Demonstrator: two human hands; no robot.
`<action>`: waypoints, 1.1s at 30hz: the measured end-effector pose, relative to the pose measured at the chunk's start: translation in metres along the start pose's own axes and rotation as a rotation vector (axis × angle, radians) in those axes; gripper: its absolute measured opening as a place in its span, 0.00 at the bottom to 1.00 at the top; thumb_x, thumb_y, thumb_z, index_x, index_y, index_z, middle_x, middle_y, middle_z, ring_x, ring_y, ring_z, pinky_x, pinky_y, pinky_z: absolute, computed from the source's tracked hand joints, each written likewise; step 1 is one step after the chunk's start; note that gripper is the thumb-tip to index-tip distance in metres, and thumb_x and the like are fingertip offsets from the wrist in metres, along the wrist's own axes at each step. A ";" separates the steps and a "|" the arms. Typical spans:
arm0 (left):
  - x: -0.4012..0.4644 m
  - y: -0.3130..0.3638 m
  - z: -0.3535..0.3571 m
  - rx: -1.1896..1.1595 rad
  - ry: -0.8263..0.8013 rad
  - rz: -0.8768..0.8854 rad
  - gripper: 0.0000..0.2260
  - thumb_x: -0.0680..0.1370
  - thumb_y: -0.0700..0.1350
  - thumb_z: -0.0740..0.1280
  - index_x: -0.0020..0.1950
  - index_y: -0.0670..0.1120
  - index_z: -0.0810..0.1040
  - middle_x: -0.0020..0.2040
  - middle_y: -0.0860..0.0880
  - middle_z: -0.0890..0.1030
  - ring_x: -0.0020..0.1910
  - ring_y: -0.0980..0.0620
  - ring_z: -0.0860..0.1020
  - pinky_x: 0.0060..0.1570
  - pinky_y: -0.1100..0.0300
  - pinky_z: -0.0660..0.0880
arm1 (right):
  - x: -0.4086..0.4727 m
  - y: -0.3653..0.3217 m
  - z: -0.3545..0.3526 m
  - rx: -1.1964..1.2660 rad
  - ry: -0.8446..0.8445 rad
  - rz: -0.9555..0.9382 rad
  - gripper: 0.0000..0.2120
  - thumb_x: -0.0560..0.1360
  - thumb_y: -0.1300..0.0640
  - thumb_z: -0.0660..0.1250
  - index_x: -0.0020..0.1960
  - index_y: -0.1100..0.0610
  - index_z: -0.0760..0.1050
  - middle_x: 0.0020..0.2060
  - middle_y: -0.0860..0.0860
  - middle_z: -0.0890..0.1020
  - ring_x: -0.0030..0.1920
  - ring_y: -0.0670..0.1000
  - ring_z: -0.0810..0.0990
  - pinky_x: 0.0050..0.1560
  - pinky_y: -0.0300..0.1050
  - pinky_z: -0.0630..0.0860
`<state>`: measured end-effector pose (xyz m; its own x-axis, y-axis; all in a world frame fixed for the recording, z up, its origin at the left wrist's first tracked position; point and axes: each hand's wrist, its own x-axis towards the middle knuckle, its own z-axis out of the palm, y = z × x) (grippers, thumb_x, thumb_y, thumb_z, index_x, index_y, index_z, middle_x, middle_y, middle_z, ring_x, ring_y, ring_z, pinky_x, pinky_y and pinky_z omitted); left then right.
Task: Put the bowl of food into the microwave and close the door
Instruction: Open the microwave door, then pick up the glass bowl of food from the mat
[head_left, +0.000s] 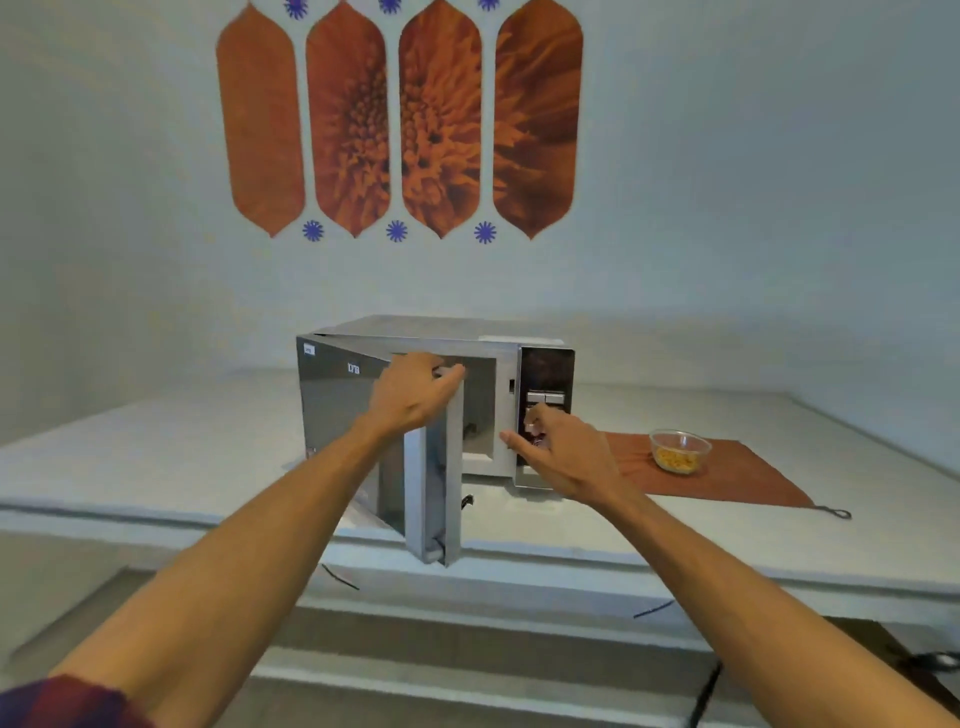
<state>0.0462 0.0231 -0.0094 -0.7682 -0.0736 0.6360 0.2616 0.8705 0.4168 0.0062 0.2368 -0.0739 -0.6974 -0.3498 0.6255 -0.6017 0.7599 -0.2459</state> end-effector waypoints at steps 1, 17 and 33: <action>-0.009 0.001 -0.010 0.022 -0.005 -0.004 0.18 0.74 0.57 0.56 0.31 0.46 0.67 0.27 0.48 0.68 0.28 0.52 0.65 0.34 0.59 0.66 | -0.004 0.000 -0.002 -0.002 -0.003 -0.002 0.27 0.75 0.31 0.56 0.54 0.53 0.74 0.49 0.51 0.82 0.45 0.52 0.80 0.46 0.51 0.79; -0.112 -0.053 -0.154 0.649 0.062 -0.232 0.15 0.76 0.50 0.63 0.44 0.37 0.76 0.39 0.39 0.79 0.35 0.42 0.73 0.36 0.55 0.68 | -0.015 -0.055 -0.010 -0.222 -0.203 -0.105 0.28 0.77 0.35 0.58 0.65 0.56 0.70 0.60 0.55 0.78 0.56 0.57 0.78 0.53 0.54 0.76; -0.100 -0.069 -0.085 0.635 0.060 -0.022 0.34 0.74 0.61 0.60 0.73 0.41 0.67 0.78 0.39 0.59 0.79 0.41 0.52 0.76 0.39 0.46 | 0.001 -0.082 0.006 -0.341 -0.224 -0.031 0.31 0.77 0.36 0.58 0.71 0.55 0.66 0.65 0.55 0.75 0.61 0.56 0.77 0.55 0.53 0.75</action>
<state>0.1548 -0.0704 -0.0467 -0.7308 -0.1055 0.6744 -0.1653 0.9859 -0.0249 0.0526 0.1708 -0.0573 -0.7713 -0.4572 0.4429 -0.4862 0.8722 0.0536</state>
